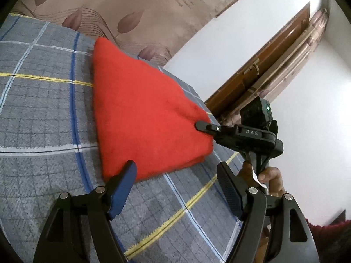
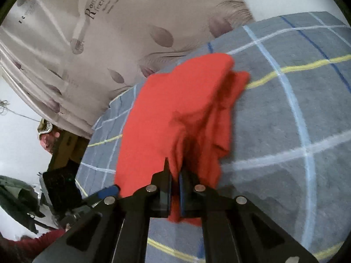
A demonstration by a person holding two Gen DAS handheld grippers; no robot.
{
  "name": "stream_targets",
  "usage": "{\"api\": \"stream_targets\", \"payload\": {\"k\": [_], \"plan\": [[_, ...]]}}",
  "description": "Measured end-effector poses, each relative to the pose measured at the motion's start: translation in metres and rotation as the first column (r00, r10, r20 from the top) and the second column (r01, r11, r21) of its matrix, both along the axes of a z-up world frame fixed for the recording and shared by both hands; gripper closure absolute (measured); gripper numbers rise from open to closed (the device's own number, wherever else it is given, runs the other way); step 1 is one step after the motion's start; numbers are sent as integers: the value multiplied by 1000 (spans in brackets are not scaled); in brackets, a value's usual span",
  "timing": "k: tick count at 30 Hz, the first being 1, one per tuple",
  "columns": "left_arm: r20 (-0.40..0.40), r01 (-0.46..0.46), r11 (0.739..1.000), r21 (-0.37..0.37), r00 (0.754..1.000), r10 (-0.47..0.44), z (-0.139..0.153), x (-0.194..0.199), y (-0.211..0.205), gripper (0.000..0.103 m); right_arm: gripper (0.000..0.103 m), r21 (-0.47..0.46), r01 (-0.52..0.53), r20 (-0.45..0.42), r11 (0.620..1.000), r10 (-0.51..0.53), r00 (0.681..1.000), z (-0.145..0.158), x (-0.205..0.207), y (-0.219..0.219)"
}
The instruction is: Fold small clothes
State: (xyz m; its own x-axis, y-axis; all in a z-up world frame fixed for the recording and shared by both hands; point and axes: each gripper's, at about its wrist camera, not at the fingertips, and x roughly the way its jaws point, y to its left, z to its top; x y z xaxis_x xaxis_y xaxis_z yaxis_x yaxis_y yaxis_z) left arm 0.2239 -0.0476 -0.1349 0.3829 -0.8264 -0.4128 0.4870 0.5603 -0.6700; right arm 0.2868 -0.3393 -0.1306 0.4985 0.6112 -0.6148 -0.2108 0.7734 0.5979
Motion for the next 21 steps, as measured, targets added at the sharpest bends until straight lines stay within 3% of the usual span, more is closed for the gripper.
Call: {"api": "stream_targets", "payload": {"k": [3, 9, 15, 18, 21], "plan": [[-6, 7, 1000, 9, 1000, -7, -1, 1, -2, 27, 98, -25, -6, -74, 1000, 4, 997, -23, 2, 2], [-13, -2, 1000, 5, 1000, 2, -2, 1, 1, 27, 88, 69, 22, -72, 997, -17, 997, -22, 3, -7], [-15, 0, 1000, -1, 1000, 0, -2, 2, 2, 27, 83, -8, 76, 65, 997, -75, 995, 26, -8, -16], [-17, 0, 1000, -4, 1000, 0, -2, 2, 3, 26, 83, -41, 46, 140, 998, -40, 989, 53, 3, -3], [-19, -2, 1000, -6, 1000, 2, -1, 2, 2, 26, 83, -97, -33, 128, 995, 45, 991, 50, 22, 22]]}}
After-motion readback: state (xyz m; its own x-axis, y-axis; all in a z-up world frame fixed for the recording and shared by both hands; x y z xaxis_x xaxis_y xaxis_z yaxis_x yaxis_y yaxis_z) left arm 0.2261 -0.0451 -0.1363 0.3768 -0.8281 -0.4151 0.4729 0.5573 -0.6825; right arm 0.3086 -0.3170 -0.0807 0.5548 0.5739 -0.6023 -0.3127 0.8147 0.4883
